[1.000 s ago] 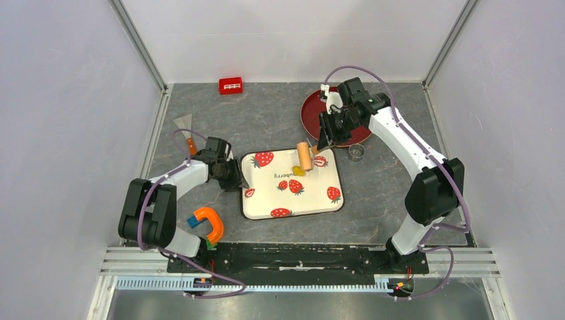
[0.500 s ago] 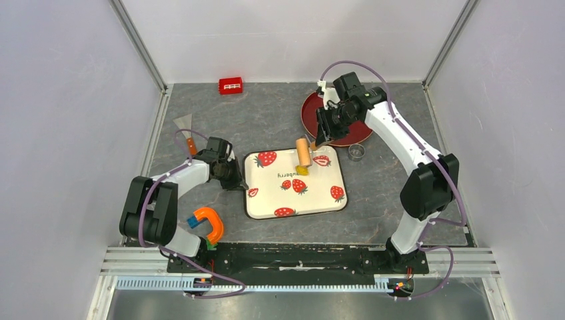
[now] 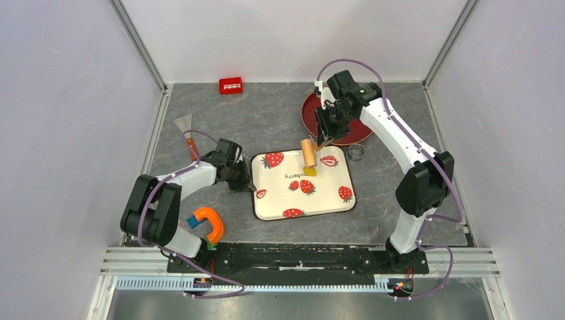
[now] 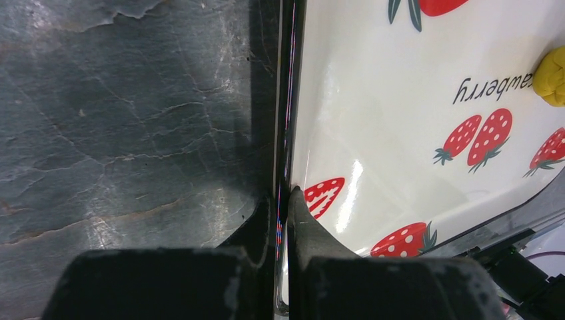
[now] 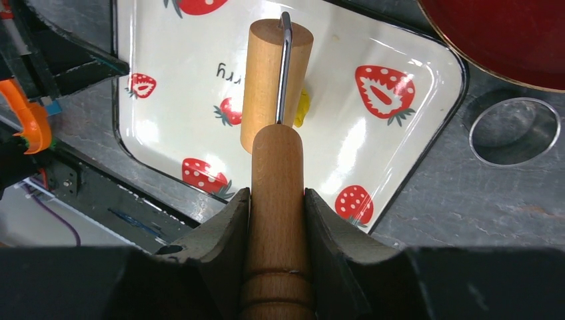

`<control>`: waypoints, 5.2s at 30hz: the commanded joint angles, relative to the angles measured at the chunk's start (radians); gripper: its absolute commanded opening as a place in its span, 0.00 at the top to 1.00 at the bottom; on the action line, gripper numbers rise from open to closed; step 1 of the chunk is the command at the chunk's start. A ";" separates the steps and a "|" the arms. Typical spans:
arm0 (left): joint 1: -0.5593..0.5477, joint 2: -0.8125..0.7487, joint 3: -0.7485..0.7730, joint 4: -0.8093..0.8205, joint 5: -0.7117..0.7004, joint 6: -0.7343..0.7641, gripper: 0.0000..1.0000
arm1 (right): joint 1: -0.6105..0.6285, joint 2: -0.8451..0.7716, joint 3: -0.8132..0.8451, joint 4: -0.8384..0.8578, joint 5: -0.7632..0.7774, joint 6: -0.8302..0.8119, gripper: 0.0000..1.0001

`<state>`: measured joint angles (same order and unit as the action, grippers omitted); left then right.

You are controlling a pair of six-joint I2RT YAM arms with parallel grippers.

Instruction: Roll out the dumpling wrappers from the dough

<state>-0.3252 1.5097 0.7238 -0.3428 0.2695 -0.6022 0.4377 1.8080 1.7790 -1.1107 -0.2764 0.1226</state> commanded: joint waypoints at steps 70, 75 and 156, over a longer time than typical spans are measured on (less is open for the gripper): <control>-0.073 0.050 -0.032 -0.015 -0.098 -0.050 0.98 | 0.179 0.124 0.091 -0.135 0.392 -0.003 1.00; -0.075 0.049 -0.033 -0.015 -0.101 -0.050 0.98 | 0.180 0.115 0.053 -0.115 0.365 -0.009 1.00; -0.091 0.081 -0.025 -0.015 -0.105 -0.047 0.98 | 0.279 -0.039 0.089 -0.084 0.372 0.013 1.00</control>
<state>-0.3962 1.5291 0.7292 -0.3046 0.2401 -0.6479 0.7212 1.8492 1.8587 -1.2160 0.0845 0.1211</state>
